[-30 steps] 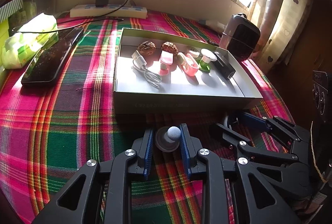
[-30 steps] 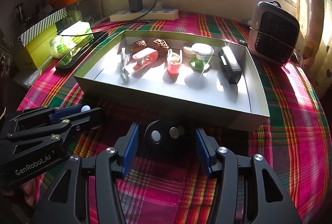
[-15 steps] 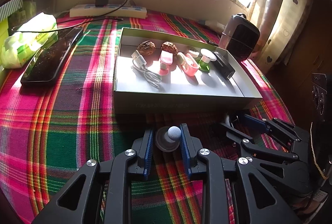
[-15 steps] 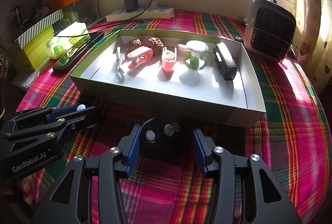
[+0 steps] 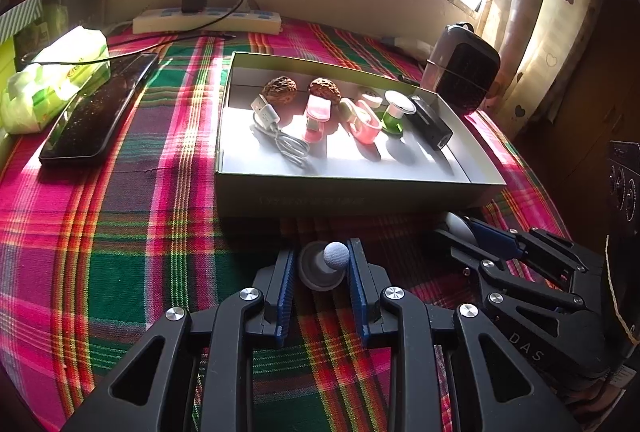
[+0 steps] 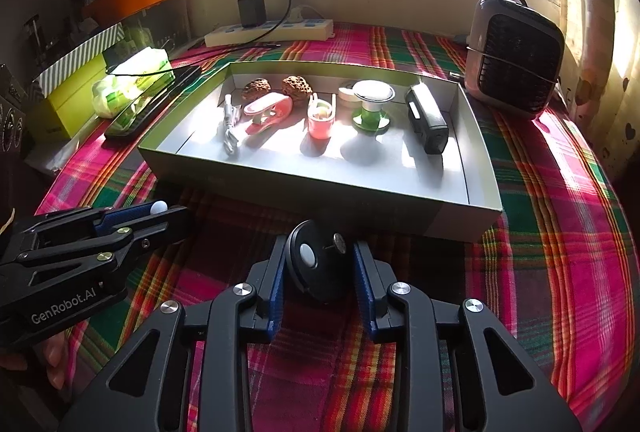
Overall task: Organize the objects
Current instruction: 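Close the right tool on the black round disc, then carry the white knob item with the left tool into the box while the right tool carries the black disc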
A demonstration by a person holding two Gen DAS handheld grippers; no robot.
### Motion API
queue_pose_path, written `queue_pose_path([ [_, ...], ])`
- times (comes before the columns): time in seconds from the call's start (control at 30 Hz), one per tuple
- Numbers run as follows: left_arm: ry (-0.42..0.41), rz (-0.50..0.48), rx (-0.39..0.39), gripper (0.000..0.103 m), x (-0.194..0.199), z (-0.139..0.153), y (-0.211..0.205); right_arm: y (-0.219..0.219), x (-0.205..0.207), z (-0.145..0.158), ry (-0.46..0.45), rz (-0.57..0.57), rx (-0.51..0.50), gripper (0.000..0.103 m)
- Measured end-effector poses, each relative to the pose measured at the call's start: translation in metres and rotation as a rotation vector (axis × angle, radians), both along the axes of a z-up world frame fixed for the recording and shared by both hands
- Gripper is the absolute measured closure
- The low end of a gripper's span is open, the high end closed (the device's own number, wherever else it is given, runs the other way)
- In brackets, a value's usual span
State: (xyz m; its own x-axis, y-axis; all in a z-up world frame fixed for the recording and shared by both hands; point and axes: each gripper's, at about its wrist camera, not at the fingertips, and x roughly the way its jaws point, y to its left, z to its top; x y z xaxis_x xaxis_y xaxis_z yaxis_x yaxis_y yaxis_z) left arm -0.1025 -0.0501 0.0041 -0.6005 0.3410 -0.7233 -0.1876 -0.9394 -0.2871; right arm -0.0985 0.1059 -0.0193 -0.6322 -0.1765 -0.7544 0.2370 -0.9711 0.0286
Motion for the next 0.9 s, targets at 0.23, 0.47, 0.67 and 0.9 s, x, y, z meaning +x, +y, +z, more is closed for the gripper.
queue_pose_path([
  [0.23,0.001,0.0,-0.007,0.08,0.0003,-0.0003,0.001,0.0015,0.0025,0.0007,0.005,0.0,-0.002,0.073],
  [0.47,0.002,-0.001,-0.011,0.08,0.0005,-0.0005,0.002,0.0026,0.0019,0.0012,0.006,0.002,-0.004,0.073],
  [0.67,0.007,-0.002,-0.032,0.08,0.0011,0.0001,0.0025,0.0023,0.0033,0.0018,0.011,0.003,-0.004,0.074],
  [0.9,0.01,-0.006,-0.047,0.08,0.0021,0.0011,0.0046,0.002,0.0046,0.0019,0.011,0.008,-0.007,0.074],
])
